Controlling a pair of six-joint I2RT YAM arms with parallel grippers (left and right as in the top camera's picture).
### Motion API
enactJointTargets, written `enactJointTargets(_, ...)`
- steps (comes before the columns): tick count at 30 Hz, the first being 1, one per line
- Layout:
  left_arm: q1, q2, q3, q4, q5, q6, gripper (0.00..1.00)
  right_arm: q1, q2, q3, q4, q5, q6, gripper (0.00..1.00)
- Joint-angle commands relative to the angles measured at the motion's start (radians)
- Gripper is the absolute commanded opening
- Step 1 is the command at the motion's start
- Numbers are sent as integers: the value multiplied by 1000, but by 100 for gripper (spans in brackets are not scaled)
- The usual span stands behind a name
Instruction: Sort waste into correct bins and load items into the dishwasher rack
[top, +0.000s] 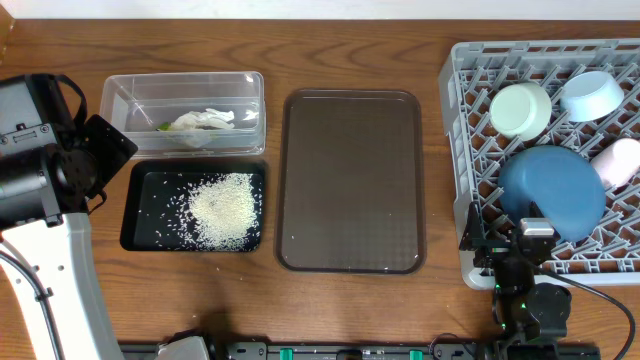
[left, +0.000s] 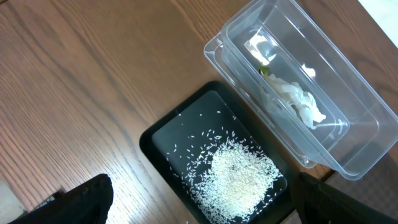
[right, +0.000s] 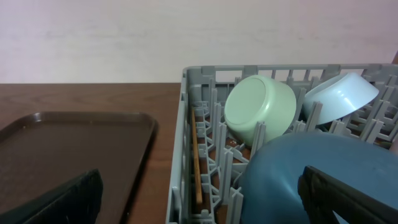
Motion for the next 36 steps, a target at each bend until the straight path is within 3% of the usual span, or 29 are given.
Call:
enactJointTargets(1, 4, -3, 6, -3, -5, -1, 93, 10, -7, -2, -3, 10, 10, 99)
enactJointTargets(15, 3, 5, 5, -5, -5, 0, 93, 10, -7, -2, -3, 11, 10, 99)
enactJointTargets(27, -10, -114, -39, -167, 18, 3, 93, 10, -7, -2, -3, 11, 10, 99)
enactJointTargets(36, -145, -347, -452, 137, 26, 80, 93, 10, -7, -2, -3, 11, 10, 99)
